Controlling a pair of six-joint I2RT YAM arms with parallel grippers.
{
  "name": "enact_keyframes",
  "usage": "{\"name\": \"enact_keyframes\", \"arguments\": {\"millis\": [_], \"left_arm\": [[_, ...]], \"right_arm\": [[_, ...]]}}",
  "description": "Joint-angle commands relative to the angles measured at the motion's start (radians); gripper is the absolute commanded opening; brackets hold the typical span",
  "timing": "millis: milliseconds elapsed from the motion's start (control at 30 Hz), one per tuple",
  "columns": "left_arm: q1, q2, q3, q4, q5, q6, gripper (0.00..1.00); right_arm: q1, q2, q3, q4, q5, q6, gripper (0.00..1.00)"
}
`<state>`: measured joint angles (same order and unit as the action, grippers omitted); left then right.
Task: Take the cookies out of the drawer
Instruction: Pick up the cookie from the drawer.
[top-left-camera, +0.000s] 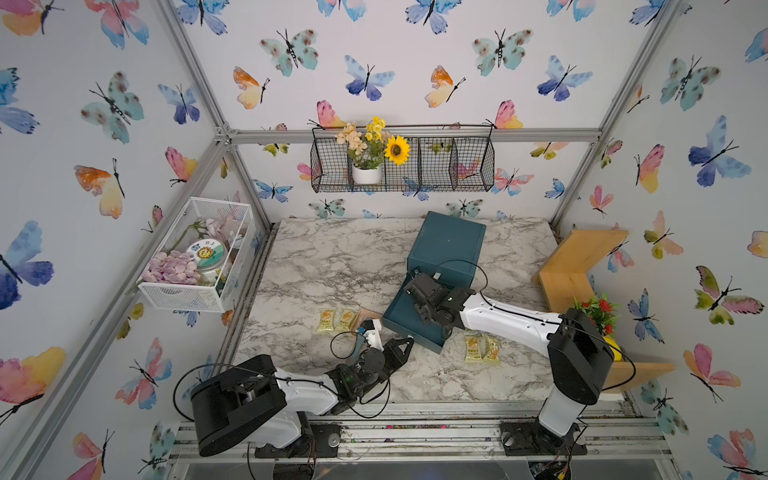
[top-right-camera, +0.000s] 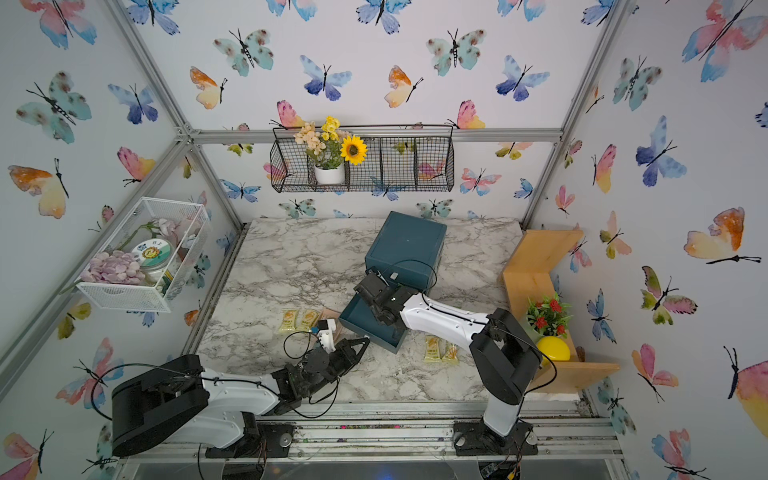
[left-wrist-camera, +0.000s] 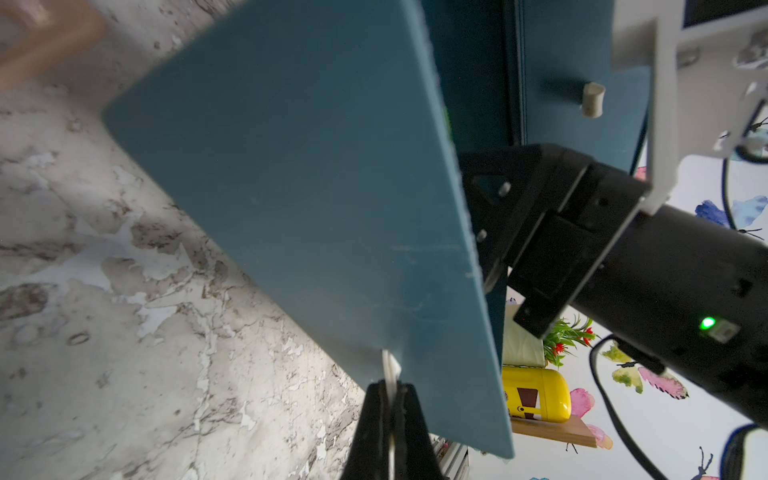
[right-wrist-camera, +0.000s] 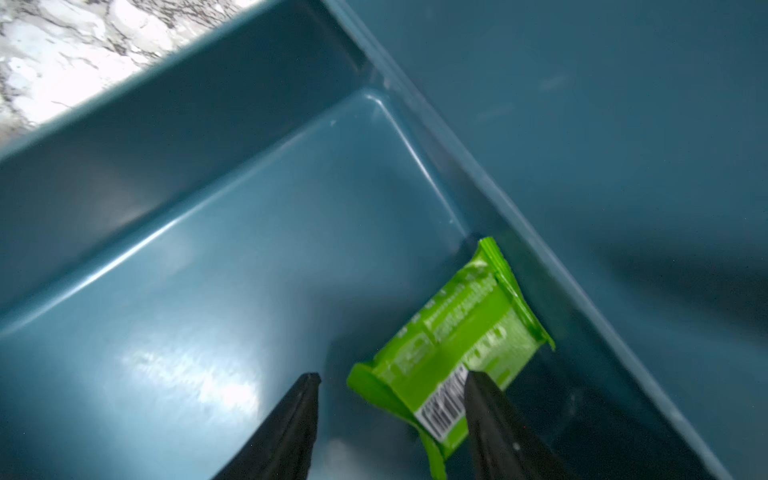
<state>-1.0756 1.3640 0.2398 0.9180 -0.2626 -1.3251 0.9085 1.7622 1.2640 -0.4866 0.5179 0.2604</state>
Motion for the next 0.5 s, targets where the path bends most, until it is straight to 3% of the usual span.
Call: {"name": "enact_keyframes", "arguments": {"millis": [0, 233, 467], "left_arm": [[-0.003, -0.019, 0.01, 0.019, -0.043, 0.007, 0.0], [-0.003, -0.022, 0.007, 0.023, -0.049, 0.007, 0.0], [-0.003, -0.022, 0.004, 0.025, -0.05, 0.007, 0.0]], "right_arm": [[-0.012, 0.023, 0.023, 0.01, 0.034, -0.007, 0.6], [-0.023, 0.06, 0.031, -0.008, -0.033, -0.011, 0.57], [-0.016, 0.033, 0.029, -0.041, -0.24, -0.051, 0.52]]}}
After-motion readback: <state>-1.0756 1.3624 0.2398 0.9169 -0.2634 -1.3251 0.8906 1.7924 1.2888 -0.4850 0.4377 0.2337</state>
